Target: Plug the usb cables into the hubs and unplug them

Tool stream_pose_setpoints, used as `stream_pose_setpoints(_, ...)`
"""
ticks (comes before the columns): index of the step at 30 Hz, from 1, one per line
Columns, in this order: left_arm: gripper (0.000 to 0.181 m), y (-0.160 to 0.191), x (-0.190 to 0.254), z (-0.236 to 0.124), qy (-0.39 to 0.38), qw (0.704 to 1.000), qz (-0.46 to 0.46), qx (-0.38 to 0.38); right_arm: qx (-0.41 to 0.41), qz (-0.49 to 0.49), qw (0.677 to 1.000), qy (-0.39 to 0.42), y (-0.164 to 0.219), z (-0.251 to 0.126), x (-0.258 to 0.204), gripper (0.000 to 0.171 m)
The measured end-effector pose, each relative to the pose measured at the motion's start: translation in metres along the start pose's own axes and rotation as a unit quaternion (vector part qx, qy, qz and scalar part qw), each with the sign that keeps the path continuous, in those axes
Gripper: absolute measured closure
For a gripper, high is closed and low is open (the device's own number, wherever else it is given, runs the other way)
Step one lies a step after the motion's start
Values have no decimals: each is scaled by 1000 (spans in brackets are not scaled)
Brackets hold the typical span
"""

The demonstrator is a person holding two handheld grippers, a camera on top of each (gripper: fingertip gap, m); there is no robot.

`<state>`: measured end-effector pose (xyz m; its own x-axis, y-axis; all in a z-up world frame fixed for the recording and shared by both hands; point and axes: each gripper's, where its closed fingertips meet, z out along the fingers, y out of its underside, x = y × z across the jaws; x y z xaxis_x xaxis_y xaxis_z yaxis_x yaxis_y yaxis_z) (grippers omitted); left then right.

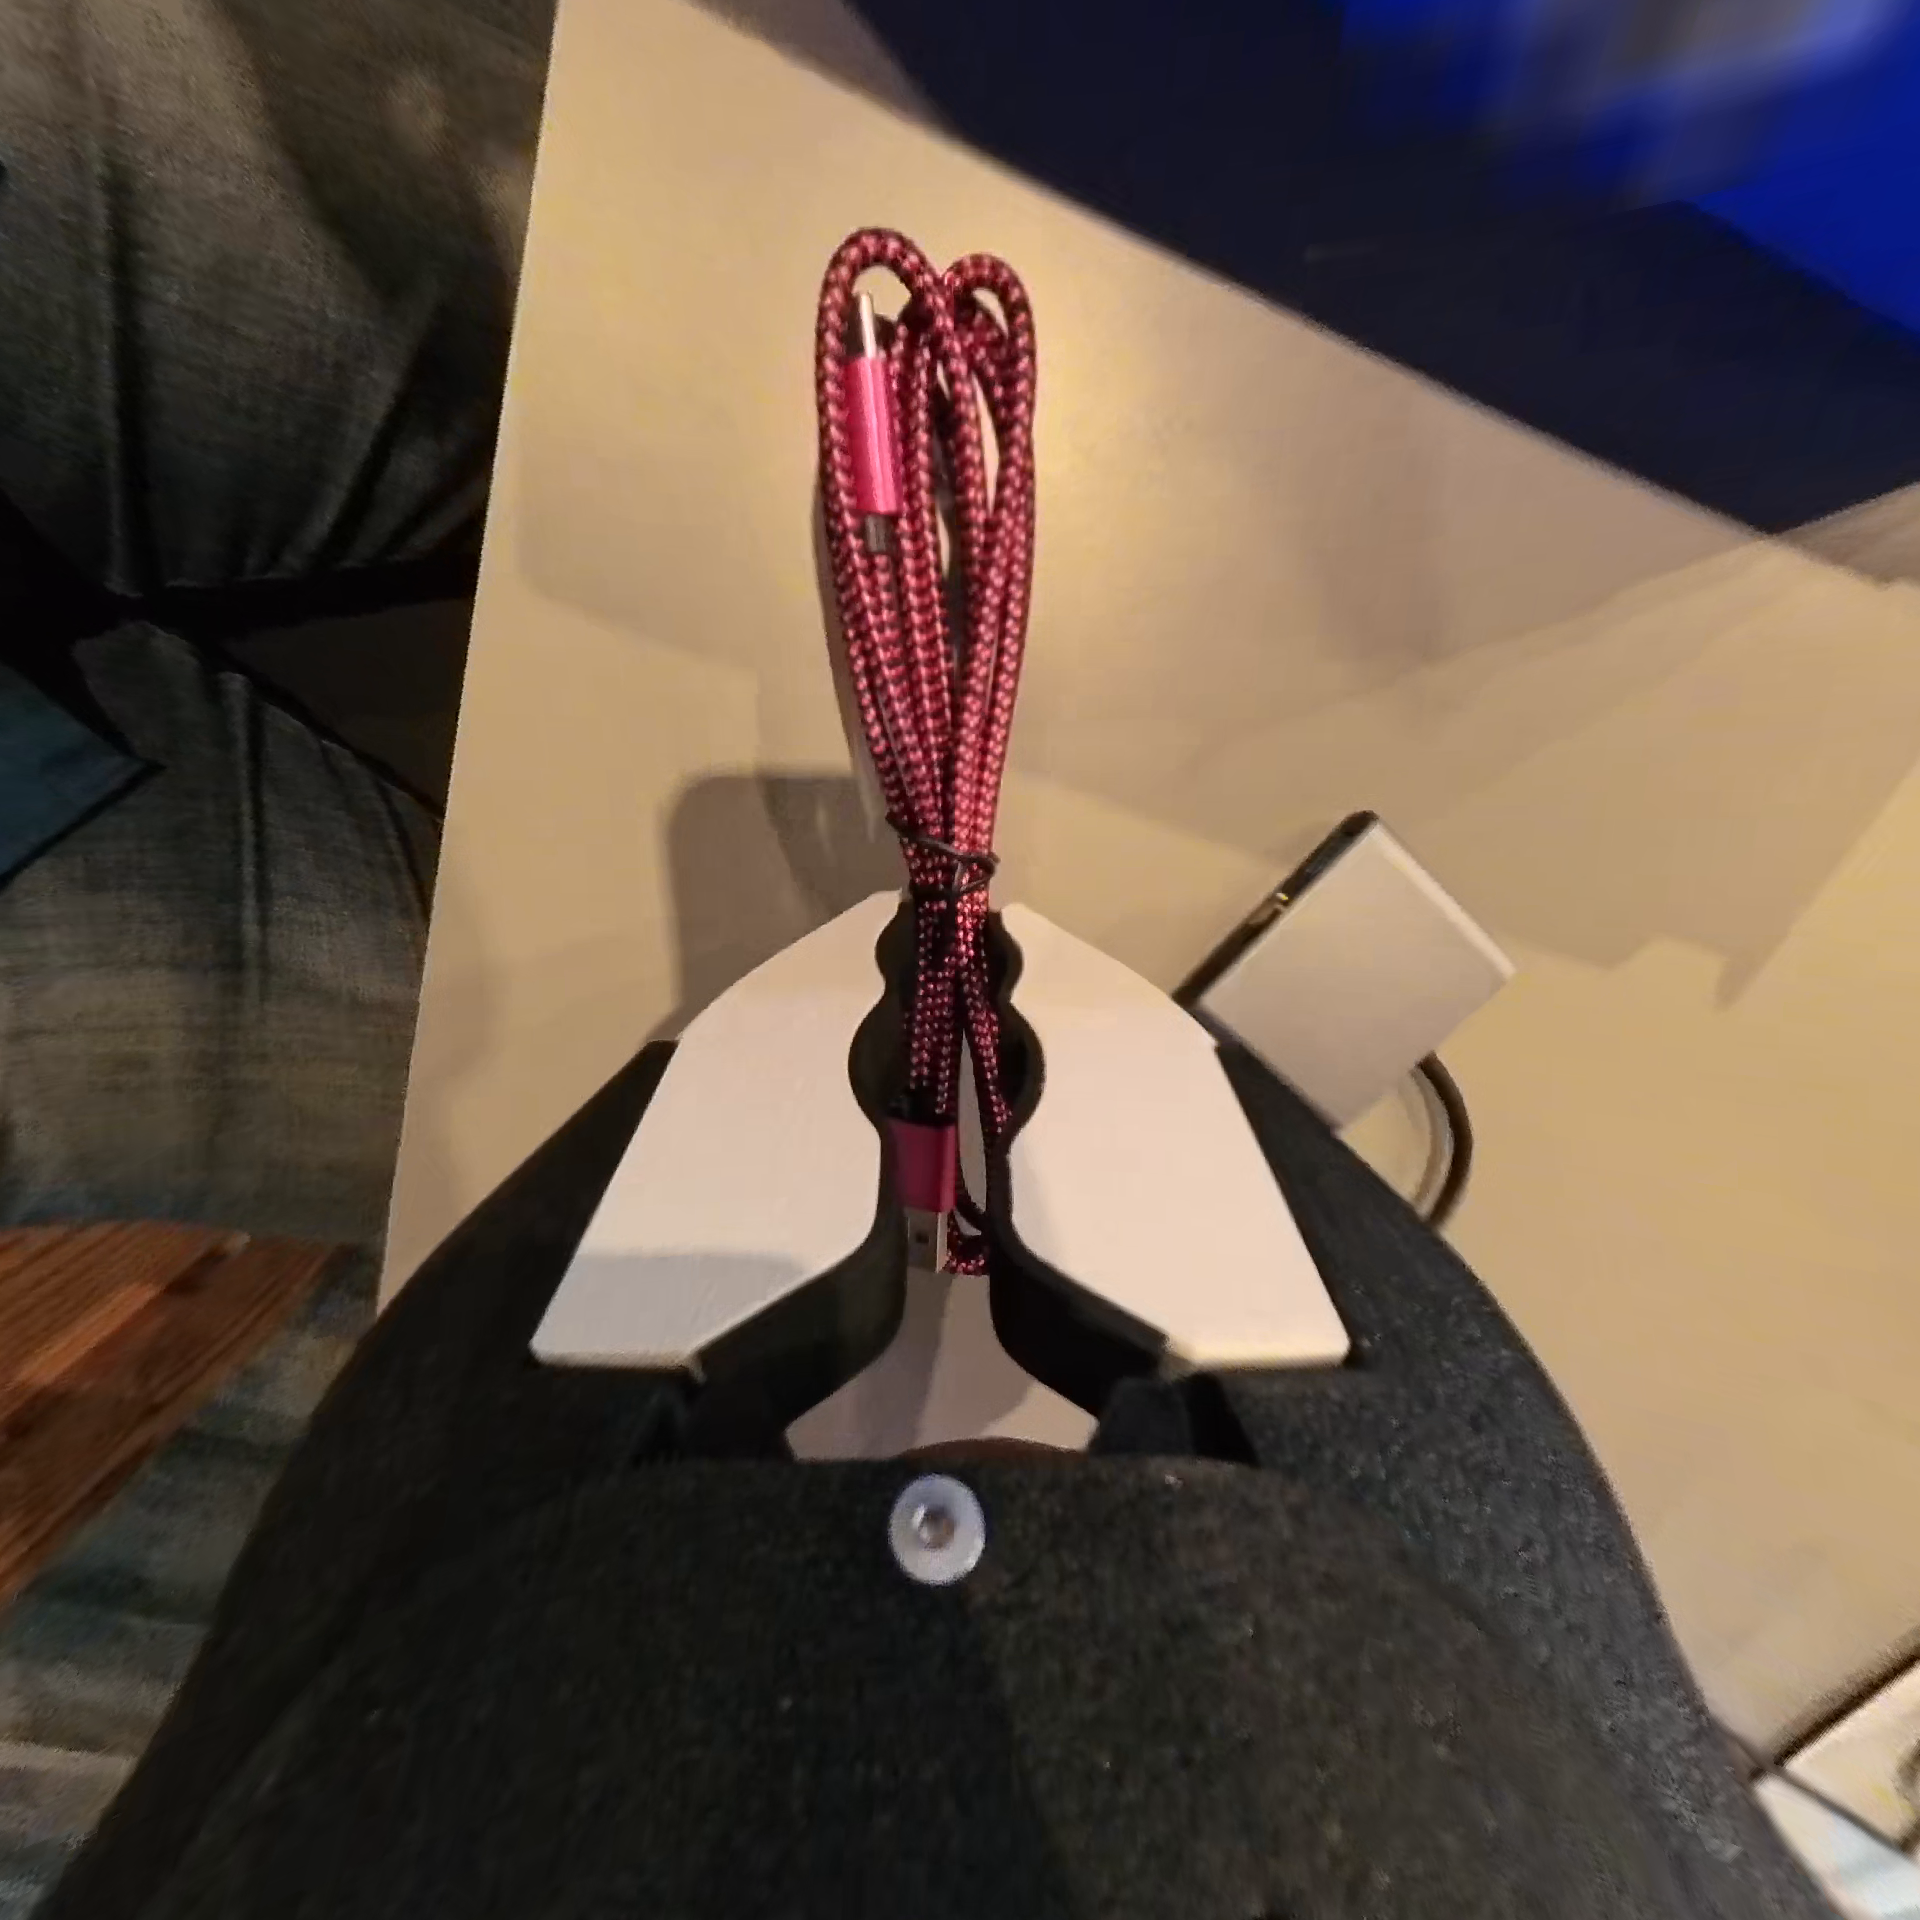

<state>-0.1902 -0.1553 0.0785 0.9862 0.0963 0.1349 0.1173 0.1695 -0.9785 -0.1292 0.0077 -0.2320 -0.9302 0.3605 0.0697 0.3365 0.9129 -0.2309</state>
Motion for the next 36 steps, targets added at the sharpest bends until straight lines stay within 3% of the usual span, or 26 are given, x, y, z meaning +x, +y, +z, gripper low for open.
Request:
stream_pose_setpoints(5, 116, -6, -2, -5, -16, 1000, 13, 5, 36, 70, 996, 48, -29, -62, 33, 160)
stream_pose_setpoints(10, 116, -13, -1, -14, -27, 999, 24, 14, 69, 91, 989, 94, -82, -123, 54, 160)
stream_pose_setpoints(15, 117, -14, -3, -19, -31, 999, 25, 15, 58, 75, 988, 121, -106, -137, 60, 160)
stream_pose_setpoints(20, 117, -12, -5, -19, -29, 999, 24, 13, 28, 87, 990, 106, -81, -113, 55, 160)
stream_pose_setpoints(28, 117, 0, 1, -2, -13, 1000, 24, -10, -52, 136, 989, 24, 6, -6, 12, 160)
stream_pose_setpoints(36, 116, 17, 16, 17, 1, 998, 42, -44, -38, 149, 988, -19, 22, 25, -7, 158)
